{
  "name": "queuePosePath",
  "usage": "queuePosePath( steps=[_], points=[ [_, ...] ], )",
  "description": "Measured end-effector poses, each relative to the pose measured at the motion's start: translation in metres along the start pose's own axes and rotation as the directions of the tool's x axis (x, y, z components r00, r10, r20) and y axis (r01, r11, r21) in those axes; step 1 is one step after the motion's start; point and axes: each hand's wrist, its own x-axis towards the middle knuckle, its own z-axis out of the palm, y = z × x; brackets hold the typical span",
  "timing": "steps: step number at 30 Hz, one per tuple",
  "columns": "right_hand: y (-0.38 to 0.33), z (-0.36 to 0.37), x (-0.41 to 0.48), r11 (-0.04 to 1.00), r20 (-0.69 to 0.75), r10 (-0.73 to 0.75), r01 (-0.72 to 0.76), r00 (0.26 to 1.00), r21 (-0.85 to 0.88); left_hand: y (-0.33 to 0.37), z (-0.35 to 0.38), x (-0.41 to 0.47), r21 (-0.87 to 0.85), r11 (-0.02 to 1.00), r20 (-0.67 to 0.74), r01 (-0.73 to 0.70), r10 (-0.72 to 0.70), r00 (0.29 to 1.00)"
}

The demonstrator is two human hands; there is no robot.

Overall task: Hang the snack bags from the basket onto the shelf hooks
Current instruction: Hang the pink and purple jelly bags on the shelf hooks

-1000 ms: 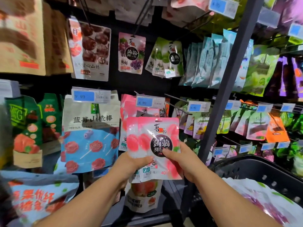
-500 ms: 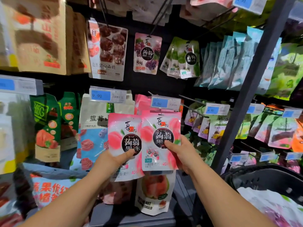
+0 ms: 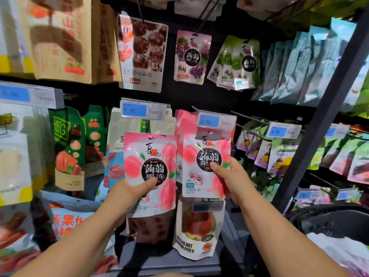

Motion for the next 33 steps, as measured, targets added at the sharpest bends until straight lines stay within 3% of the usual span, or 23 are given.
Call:
queuePosePath(
  steps=[7,16,22,26,28,30,33],
  points=[
    [-0.001,-0.004,0.008,0.996,0.006,0.02,-0.019,1.0,-0.087,0.003,-0.009,-0.003,-0.032,0.999,-0.031,-0.006,0.005,1.0],
    [0.013,-0.002,0.001,0.948,-0.109,0.059,-0.09,0.992,-0.307,0.008,0.001,-0.003,-0.062,0.998,0.066,-0.024,0.028,0.997],
    [0.012,-0.006,-0.011,0.872,-0.198,-0.16,0.044,0.967,-0.488,0.019,0.015,-0.011,-0.053,0.998,0.108,-0.017,0.023,0.994],
    [0.006,-0.007,-0.021,0.662,-0.152,-0.329,0.113,0.932,-0.741,0.019,0.021,-0.008,-0.051,0.998,0.173,-0.036,0.044,0.984],
    [-0.001,-0.003,-0.028,0.716,-0.078,-0.288,0.161,0.954,-0.679,0.018,0.025,-0.007,-0.053,0.996,0.175,-0.074,0.082,0.981],
    [-0.006,0.005,-0.036,0.895,0.063,-0.104,0.121,0.993,-0.429,0.02,0.031,-0.008,-0.074,0.994,0.179,-0.083,0.095,0.979],
    [-0.008,0.013,-0.044,0.96,0.206,0.026,0.033,0.978,-0.279,0.028,0.04,-0.012,-0.08,0.994,0.203,-0.074,0.089,0.975]
  ],
)
